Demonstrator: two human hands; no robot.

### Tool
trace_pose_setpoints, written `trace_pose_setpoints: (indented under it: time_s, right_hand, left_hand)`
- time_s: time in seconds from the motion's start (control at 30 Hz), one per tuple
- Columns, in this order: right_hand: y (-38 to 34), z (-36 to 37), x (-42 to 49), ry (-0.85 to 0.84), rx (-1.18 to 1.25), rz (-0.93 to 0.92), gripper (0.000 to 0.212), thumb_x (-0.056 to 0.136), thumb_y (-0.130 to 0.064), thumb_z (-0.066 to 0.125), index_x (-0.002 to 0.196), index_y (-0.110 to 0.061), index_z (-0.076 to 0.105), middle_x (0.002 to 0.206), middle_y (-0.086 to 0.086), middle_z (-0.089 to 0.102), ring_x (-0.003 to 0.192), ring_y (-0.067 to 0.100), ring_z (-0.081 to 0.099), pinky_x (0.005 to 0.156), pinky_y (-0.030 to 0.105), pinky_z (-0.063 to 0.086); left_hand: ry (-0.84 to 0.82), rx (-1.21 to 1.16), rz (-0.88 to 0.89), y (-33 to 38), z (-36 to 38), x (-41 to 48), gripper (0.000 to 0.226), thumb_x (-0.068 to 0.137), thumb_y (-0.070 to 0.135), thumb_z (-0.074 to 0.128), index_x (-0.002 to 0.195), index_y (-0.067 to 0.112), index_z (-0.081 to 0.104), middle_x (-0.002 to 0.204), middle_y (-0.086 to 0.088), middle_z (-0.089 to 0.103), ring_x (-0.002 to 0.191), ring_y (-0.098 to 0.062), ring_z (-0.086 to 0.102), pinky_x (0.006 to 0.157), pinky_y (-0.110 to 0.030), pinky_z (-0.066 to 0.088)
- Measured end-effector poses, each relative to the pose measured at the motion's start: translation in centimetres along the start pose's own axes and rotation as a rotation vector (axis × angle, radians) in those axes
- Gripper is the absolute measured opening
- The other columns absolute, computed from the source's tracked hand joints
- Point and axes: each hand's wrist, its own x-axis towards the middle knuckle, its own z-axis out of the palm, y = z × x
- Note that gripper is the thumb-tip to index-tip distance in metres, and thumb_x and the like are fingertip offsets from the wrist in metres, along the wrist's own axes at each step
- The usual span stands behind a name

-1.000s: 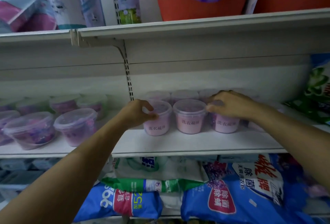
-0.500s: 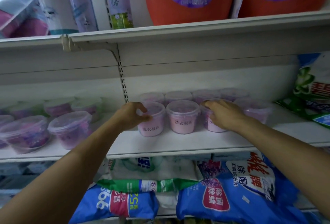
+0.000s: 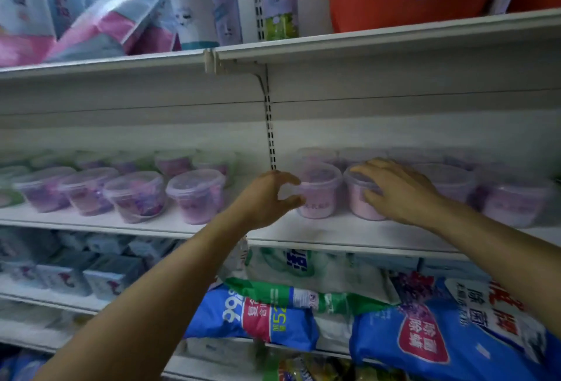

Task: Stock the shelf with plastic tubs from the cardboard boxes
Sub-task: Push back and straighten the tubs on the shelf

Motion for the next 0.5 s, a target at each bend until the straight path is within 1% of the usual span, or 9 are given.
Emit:
trace_pose_setpoints:
  time_s: [0.07, 0.2, 0.27, 0.33, 0.37, 0.43, 0.5]
  right_hand:
    - [-1.9, 0.3, 0.8, 0.022, 0.001, -0.035, 0.049, 0.092, -0.029, 0.052, 0.140, -0.032, 0.041, 0.145, -0.003, 0.043, 0.130, 0.020, 0.042, 0.098, 0.033, 0.038]
    - [-6.3, 1.2, 3.8, 0.041, 0.043, -0.117, 0.045, 0.093, -0.029, 0.052, 0.138, -0.030, 0.044, 0.143, -0.005, 0.044, 0.127, 0.017, 0.043, 0.097, 0.029, 0.034]
    - [-8.7, 1.9, 5.9, 0.050, 0.060, -0.146, 0.041, 0.093, -0.030, 0.050, 0.134, -0.030, 0.049, 0.139, -0.004, 0.049, 0.123, 0.017, 0.047, 0.097, 0.030, 0.035]
    - [-11.3, 2.7, 8.0, 0.065, 0.090, -0.157, 0.037, 0.093, -0.031, 0.049, 0.130, -0.031, 0.053, 0.135, -0.004, 0.053, 0.119, 0.018, 0.051, 0.099, 0.034, 0.041]
    - [-12.5, 3.1, 9.1, 0.071, 0.101, -0.151, 0.035, 0.093, -0.031, 0.050, 0.128, -0.031, 0.054, 0.133, -0.004, 0.055, 0.118, 0.019, 0.053, 0.098, 0.036, 0.043]
    - [-14.9, 3.9, 11.2, 0.072, 0.121, -0.137, 0.033, 0.093, -0.033, 0.051, 0.126, -0.032, 0.056, 0.131, -0.005, 0.057, 0.115, 0.019, 0.056, 0.096, 0.037, 0.046]
    - [-17.1, 4.7, 13.2, 0.038, 0.158, -0.131, 0.032, 0.093, -0.036, 0.051, 0.124, -0.033, 0.057, 0.130, -0.008, 0.058, 0.113, 0.016, 0.057, 0.095, 0.037, 0.047]
  left_hand:
    - [0.020, 0.009, 0.015, -1.8, -1.3, -1.4, 0.041, 0.089, 0.040, 0.063, 0.126, 0.021, 0.059, 0.132, 0.000, 0.058, 0.115, -0.017, 0.057, 0.093, -0.024, 0.042]
    - [0.091, 0.040, -0.015, -8.0, -4.8, -2.3, 0.036, 0.087, 0.039, 0.066, 0.118, 0.022, 0.065, 0.122, 0.001, 0.065, 0.108, -0.017, 0.062, 0.091, -0.029, 0.048]
    - [0.124, 0.039, -0.018, -11.5, -6.7, -2.0, 0.034, 0.086, 0.040, 0.065, 0.113, 0.021, 0.069, 0.115, 0.000, 0.068, 0.101, -0.019, 0.064, 0.088, -0.032, 0.050]
    - [0.137, 0.042, -0.020, -14.9, -8.6, -1.6, 0.031, 0.085, 0.039, 0.063, 0.111, 0.022, 0.070, 0.107, -0.001, 0.068, 0.094, -0.021, 0.064, 0.084, -0.032, 0.051]
    - [0.135, 0.043, -0.028, -16.7, -9.4, -1.3, 0.028, 0.087, 0.035, 0.064, 0.111, 0.022, 0.070, 0.106, -0.001, 0.067, 0.093, -0.021, 0.064, 0.083, -0.032, 0.050]
    - [0.125, 0.059, -0.030, -20.2, -10.8, -0.4, 0.026, 0.087, 0.031, 0.065, 0.111, 0.022, 0.070, 0.108, -0.003, 0.068, 0.095, -0.022, 0.065, 0.085, -0.030, 0.050]
    - [0.101, 0.092, -0.010, -23.4, -12.1, 0.8, 0.025, 0.088, 0.026, 0.065, 0.112, 0.021, 0.071, 0.113, -0.004, 0.068, 0.100, -0.022, 0.064, 0.085, -0.024, 0.046]
